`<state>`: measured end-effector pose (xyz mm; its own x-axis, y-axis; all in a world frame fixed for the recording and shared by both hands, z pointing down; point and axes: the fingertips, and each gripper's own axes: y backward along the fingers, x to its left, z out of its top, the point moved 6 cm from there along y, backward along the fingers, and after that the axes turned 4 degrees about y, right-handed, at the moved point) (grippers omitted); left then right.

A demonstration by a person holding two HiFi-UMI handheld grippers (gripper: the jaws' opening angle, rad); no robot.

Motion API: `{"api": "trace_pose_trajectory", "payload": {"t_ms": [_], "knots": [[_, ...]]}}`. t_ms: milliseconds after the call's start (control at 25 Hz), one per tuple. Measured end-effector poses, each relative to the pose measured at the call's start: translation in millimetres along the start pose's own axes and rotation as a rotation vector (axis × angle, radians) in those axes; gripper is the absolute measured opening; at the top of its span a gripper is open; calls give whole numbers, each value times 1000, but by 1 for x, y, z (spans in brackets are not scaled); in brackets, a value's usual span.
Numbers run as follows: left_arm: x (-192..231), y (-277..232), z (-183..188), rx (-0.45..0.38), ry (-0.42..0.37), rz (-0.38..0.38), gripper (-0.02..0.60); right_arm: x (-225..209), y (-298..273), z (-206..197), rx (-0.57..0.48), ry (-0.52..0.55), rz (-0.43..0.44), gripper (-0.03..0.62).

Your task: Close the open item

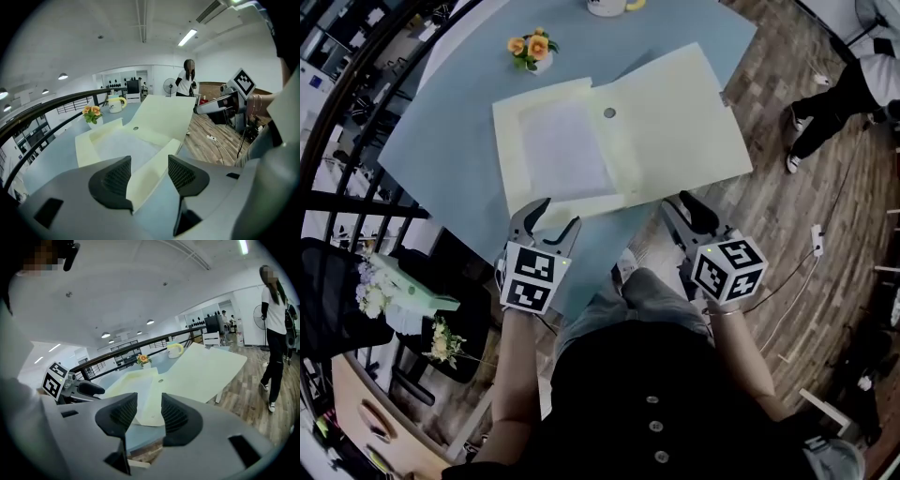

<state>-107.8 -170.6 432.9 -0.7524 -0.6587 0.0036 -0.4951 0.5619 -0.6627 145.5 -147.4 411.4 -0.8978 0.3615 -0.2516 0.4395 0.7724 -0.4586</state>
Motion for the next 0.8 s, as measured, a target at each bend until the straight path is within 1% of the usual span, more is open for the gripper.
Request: {"api": "trace_pose_trajectory", "payload": {"t_ms": [160,320,440,600,800], "knots": [[0,-7,-2,28,-89,-14,250,-8,1,-4,4,-36,-32,160],[0,-13,-5,62,-141,-29,250,-18,3,-7,13,-52,-62,164],[1,-17,-10,98,-177,-25,250,-26,5,-9,15,-68,-87,169],[2,-19,-17,128,-197,-24,250,-35,5,-10,13,-100,-116,174],[3,-21,-24,143,-217,-18,249,-47,4,-13,14,-125,-159,186]]}}
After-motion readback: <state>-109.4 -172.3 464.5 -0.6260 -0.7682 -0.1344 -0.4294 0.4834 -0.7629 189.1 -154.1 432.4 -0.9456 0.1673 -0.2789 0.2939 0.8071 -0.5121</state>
